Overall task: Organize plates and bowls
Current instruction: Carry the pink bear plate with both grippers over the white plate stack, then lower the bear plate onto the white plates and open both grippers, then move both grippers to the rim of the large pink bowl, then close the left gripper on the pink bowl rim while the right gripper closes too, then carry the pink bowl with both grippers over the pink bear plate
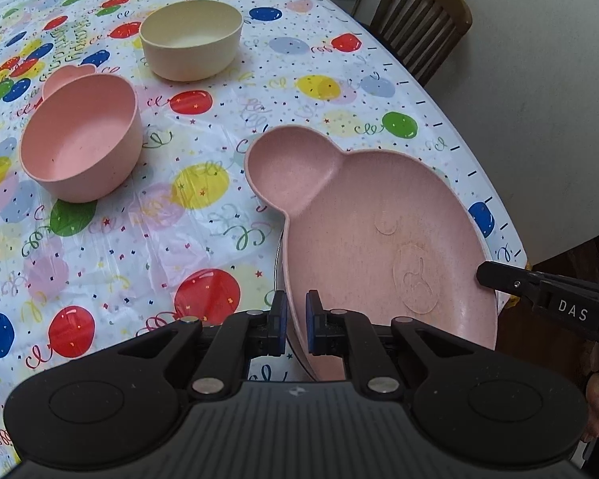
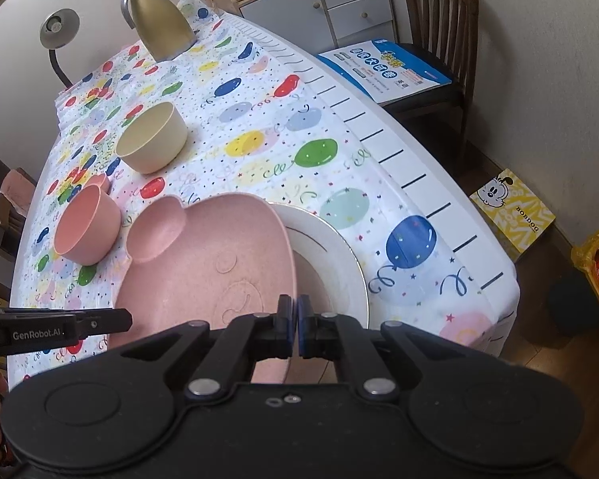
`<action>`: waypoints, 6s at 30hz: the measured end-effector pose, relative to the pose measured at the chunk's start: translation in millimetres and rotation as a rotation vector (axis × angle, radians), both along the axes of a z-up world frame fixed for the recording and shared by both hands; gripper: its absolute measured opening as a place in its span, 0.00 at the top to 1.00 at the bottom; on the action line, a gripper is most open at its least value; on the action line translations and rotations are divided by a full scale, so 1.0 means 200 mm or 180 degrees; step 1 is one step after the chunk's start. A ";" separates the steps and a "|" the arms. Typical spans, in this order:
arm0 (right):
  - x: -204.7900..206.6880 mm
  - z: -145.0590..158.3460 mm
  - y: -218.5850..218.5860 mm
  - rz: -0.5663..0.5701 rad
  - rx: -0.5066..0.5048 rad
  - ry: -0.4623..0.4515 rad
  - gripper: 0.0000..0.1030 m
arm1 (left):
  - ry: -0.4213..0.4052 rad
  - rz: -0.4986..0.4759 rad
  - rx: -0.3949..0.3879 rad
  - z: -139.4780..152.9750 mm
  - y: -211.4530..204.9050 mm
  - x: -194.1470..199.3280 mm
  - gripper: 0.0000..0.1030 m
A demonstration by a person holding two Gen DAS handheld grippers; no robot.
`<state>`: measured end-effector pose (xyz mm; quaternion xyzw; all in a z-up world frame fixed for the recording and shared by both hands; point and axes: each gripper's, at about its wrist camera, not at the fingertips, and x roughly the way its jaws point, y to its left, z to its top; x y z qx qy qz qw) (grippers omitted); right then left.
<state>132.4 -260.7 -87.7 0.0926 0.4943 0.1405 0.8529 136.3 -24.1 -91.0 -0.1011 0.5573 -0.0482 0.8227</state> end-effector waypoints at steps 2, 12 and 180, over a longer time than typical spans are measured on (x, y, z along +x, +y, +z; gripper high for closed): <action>0.00 -0.01 0.00 -0.0003 0.0001 0.0033 0.98 | 0.0016 0.0008 0.0002 -0.01 0.00 0.00 0.92; -0.02 -0.07 -0.01 -0.0049 0.0048 0.0154 0.98 | -0.0062 -0.0019 0.0004 0.01 -0.01 0.00 0.92; -0.03 -0.02 1.34 0.2001 -0.0505 0.0247 0.90 | 0.0016 0.1829 0.0111 0.00 0.84 -0.52 0.87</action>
